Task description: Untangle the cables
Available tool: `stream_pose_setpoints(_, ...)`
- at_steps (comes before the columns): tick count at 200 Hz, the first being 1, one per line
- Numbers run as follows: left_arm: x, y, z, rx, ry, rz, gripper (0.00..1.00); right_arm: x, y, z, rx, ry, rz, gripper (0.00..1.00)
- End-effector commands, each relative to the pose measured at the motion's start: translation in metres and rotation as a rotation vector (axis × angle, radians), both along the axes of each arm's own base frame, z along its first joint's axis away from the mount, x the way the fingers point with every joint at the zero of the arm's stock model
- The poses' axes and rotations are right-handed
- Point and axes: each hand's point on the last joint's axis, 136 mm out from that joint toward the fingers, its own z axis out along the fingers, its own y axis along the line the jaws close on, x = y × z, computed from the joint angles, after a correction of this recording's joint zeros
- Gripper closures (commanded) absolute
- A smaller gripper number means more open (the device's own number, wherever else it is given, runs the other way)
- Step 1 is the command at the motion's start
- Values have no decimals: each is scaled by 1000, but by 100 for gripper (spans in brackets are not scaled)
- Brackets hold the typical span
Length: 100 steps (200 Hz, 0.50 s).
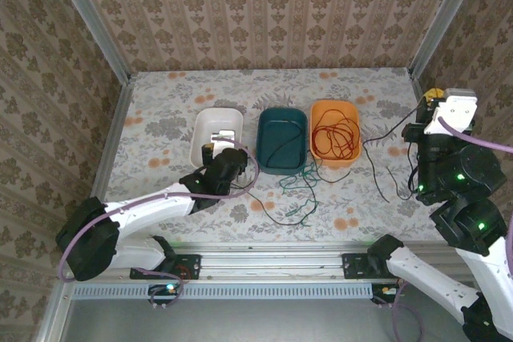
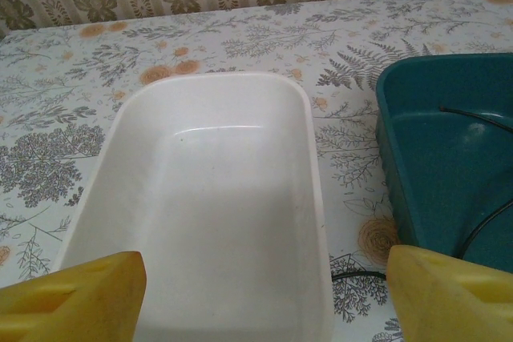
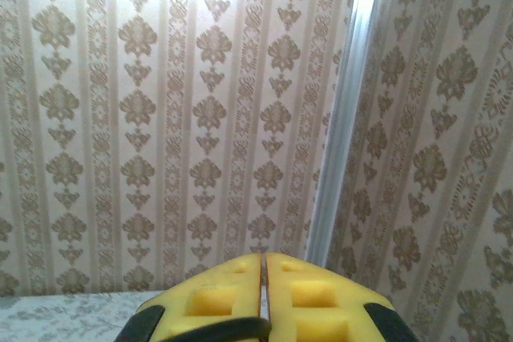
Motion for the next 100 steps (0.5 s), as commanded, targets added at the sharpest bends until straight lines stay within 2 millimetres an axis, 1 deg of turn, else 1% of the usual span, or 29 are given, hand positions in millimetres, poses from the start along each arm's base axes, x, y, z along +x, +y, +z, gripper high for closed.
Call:
stream_pose_setpoints(1,0,4,6,-8,-14,2,21,4,17,32,42,-76,99,96)
stream_pose_setpoints(14,0,5,6,-9,-12,7,21,8,28,50,59,-116,159,96)
stream_pose_setpoints(32,-1,7,3,-13,-6,13,21,19,48,72,73,-154,240,96)
stream_pose_setpoints(48,-3,9,1,-21,2,19,21,33,67,86,84,-176,304,96)
stream_pose_setpoints(65,-4,10,-2,-23,9,25,21,58,88,89,79,-165,340,96)
stream_pose_setpoints(79,-4,12,-3,-23,14,31,21,82,105,85,82,-144,354,96)
stream_pose_setpoints(93,-5,12,-3,-23,17,32,20,108,125,75,82,-108,382,96)
stream_pose_setpoints(94,-5,12,-3,-23,18,32,20,113,127,72,83,-103,383,96)
stream_pose_setpoints(100,-5,13,-3,-24,17,33,21,124,135,66,89,-85,389,96)
